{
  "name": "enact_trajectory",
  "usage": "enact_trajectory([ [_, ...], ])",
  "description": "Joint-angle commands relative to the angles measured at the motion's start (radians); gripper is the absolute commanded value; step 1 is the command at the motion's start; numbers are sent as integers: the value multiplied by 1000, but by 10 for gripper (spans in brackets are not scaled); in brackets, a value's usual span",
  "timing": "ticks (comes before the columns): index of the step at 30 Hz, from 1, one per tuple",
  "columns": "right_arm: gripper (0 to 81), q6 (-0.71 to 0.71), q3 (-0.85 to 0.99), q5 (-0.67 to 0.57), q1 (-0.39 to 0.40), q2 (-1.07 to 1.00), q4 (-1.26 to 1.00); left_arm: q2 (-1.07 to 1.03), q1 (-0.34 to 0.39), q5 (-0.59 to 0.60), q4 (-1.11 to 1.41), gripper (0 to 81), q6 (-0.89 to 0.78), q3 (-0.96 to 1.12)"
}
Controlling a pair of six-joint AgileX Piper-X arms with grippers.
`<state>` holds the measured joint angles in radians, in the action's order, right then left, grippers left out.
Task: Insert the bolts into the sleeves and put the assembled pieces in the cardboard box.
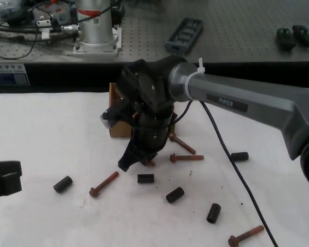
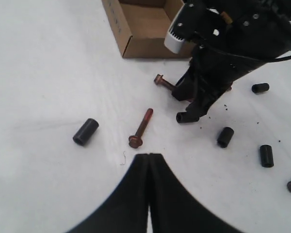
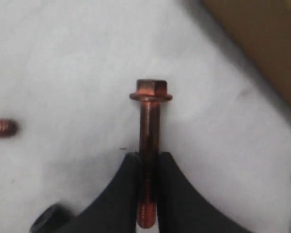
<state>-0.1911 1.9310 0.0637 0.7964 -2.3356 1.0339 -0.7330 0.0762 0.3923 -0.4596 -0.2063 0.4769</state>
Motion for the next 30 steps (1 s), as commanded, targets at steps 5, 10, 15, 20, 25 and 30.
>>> enact_trajectory([
  [5, 43, 180, -26, -113, 47, 170, 55, 53, 2, -42, -4, 6, -65, 11],
  [10, 43, 338, -110, -156, 118, 235, -49, 76, 2, -74, -4, 6, -72, 11],
  [15, 43, 445, -217, -156, 212, 241, -88, 113, -14, -93, -4, 6, -140, 11],
  [20, 43, 490, -305, -156, 302, 241, -147, 165, -42, -91, -44, 6, -158, 13],
  [25, 43, 514, -324, -155, 325, 241, -162, 205, -69, -92, -234, 6, -150, 46],
  [30, 43, 512, -324, -254, 323, 243, -163, 214, -71, -88, -339, 6, -153, 87],
])
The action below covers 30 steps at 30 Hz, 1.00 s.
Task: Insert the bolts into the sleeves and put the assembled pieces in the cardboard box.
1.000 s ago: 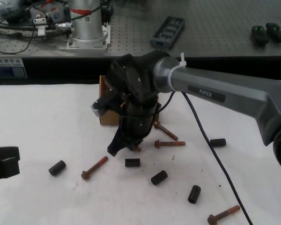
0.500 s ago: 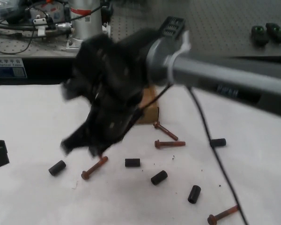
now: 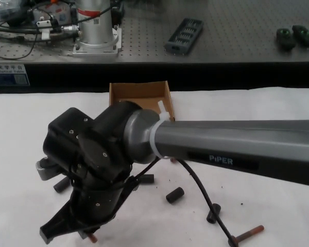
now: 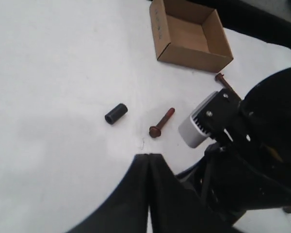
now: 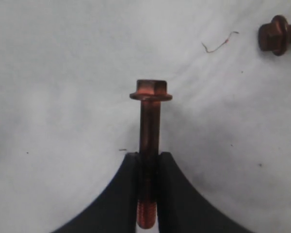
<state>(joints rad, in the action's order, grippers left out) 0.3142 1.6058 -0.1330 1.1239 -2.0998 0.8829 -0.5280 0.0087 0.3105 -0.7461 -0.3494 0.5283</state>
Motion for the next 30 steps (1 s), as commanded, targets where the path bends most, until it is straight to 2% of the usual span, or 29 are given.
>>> enact_trajectory([
  [1, 43, 6, 1, -73, -7, 7, -9, 9, -3, -7, -70, 6, -10, 46],
  [6, 31, 6, 1, -170, -10, 7, 56, 9, -3, 21, -148, 6, -28, 99],
  [8, 14, 6, 1, -171, -10, 7, 93, 9, -3, 48, -159, 6, -63, 108],
  [10, 97, 6, 1, -167, -13, 7, 104, 9, -3, 81, -160, 6, -122, 110],
  [13, 277, 16, 1, -105, -12, 7, 80, 9, -3, 124, -155, 6, -199, 110],
  [15, 340, 32, 1, -58, -12, 7, 46, 9, -3, 143, -148, 6, -230, 110],
  [18, 333, 32, 3, -50, -16, 7, -1, 9, -3, 189, -146, 6, -280, 110],
  [22, 308, 22, 3, -12, -43, 29, -9, 4, -3, 193, -140, 6, -393, 101],
  [27, 272, -21, 0, 49, -167, 103, 19, -23, 8, 268, 3, 6, -616, 20],
  [30, 255, -45, -36, 72, -278, 188, 24, -59, 54, 279, 108, 6, -721, -34],
])
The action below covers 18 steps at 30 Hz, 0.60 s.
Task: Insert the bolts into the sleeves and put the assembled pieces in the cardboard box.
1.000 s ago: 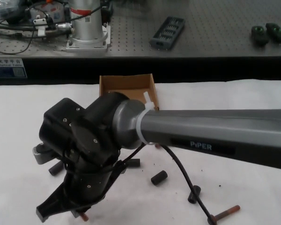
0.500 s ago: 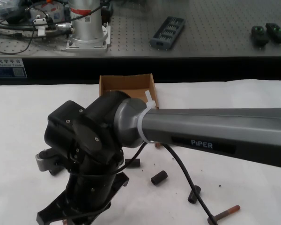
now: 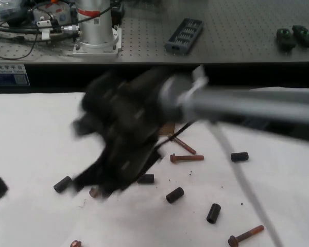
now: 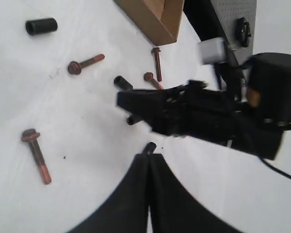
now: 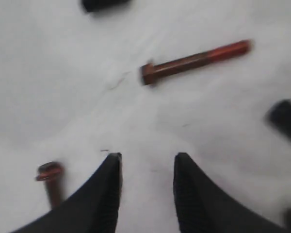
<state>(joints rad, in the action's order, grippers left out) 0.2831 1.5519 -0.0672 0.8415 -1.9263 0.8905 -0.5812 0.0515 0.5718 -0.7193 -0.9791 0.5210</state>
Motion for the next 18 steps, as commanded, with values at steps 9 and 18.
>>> enact_trajectory([
  [9, 239, -15, -352, 5, -170, 407, -114, -259, 279, -119, 360, 6, -286, -58],
  [18, 239, -7, -638, 9, -179, 725, -324, -580, 426, -125, 411, 6, -296, -56],
])
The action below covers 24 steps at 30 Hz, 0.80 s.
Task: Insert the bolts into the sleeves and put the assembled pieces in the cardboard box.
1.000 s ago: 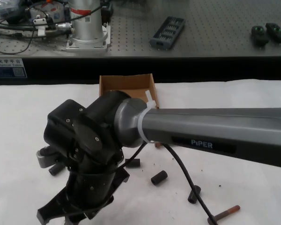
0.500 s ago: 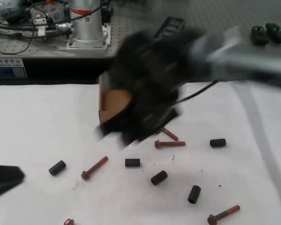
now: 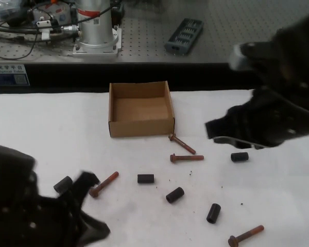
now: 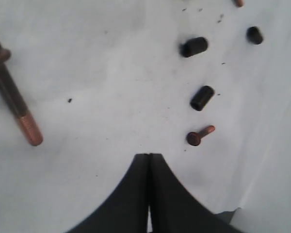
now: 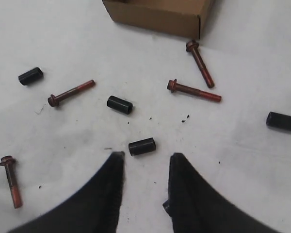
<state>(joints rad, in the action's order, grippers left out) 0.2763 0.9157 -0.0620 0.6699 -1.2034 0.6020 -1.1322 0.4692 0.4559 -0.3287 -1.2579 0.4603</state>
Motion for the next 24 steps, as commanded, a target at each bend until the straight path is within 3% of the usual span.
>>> enact_trajectory([
  [1, 239, -1, -15, 6, -7, 17, -39, -41, 8, -9, 20, 6, -15, 5],
  [5, 241, -1, -31, 6, -7, 33, -27, -47, 4, -61, 24, 6, -15, 5],
  [14, 241, -1, -31, 6, -7, 33, -25, -47, 4, 19, 52, 6, 8, 5],
  [20, 241, -1, -31, 6, -7, 33, -25, -47, 4, -53, -16, 6, 8, 5],
  [24, 241, -1, -31, 6, -7, 33, -25, -47, 4, -98, -23, 120, 3, 19],
])
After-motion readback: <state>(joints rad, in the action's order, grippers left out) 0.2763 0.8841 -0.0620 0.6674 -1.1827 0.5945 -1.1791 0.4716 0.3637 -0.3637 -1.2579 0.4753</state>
